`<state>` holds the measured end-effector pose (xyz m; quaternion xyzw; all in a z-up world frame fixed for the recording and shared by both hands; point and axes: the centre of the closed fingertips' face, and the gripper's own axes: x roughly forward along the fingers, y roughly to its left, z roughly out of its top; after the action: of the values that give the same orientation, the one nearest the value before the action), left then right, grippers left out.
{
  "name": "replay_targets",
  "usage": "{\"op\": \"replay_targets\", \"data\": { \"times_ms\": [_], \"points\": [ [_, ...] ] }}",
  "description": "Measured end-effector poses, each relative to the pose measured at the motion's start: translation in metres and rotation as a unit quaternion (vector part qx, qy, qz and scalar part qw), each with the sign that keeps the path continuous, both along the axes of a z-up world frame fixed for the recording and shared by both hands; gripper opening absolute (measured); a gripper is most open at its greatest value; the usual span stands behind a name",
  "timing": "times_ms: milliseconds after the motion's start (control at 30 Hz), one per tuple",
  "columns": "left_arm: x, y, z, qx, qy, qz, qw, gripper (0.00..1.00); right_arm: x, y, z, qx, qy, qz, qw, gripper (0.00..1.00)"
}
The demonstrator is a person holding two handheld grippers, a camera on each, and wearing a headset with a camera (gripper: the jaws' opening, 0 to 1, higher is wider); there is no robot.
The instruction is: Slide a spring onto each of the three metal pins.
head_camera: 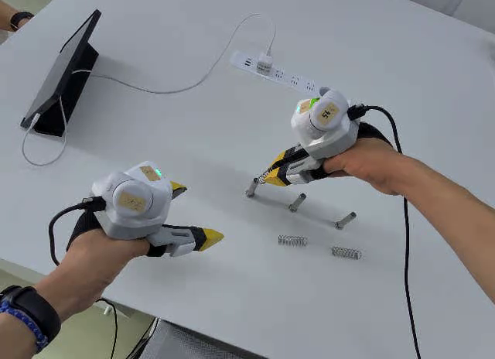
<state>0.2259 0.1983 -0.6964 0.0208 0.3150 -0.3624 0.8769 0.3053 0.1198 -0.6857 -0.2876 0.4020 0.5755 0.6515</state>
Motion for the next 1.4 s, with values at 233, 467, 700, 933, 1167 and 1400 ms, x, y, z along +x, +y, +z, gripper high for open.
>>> {"op": "replay_targets", "data": {
  "times_ms": [233,467,700,933,1167,1400],
  "points": [
    [-0.002,0.002,0.001,-0.002,0.003,0.003,1.0,0.66,-0.002,0.006,0.0,-0.002,0.002,0.005,1.0,0.12],
    [-0.005,0.004,0.002,-0.001,0.006,0.003,1.0,0.65,-0.005,0.011,-0.004,-0.008,0.004,0.016,0.9998,0.12],
    [-0.007,0.006,0.003,-0.002,0.007,0.006,1.0,0.65,-0.006,0.015,-0.007,-0.013,0.002,0.021,0.9997,0.13],
    [-0.009,0.007,0.004,-0.002,0.009,0.008,0.9999,0.65,-0.008,0.019,-0.012,-0.019,-0.002,0.031,0.9993,0.13],
    [-0.008,0.01,0.002,-0.002,0.009,0.01,0.9999,0.65,-0.008,0.019,-0.019,-0.026,-0.004,0.037,0.999,0.13],
    [-0.007,0.011,0.0,-0.002,0.01,0.01,0.9999,0.64,-0.009,0.02,-0.028,-0.033,-0.005,0.045,0.9984,0.13]
  ]
}}
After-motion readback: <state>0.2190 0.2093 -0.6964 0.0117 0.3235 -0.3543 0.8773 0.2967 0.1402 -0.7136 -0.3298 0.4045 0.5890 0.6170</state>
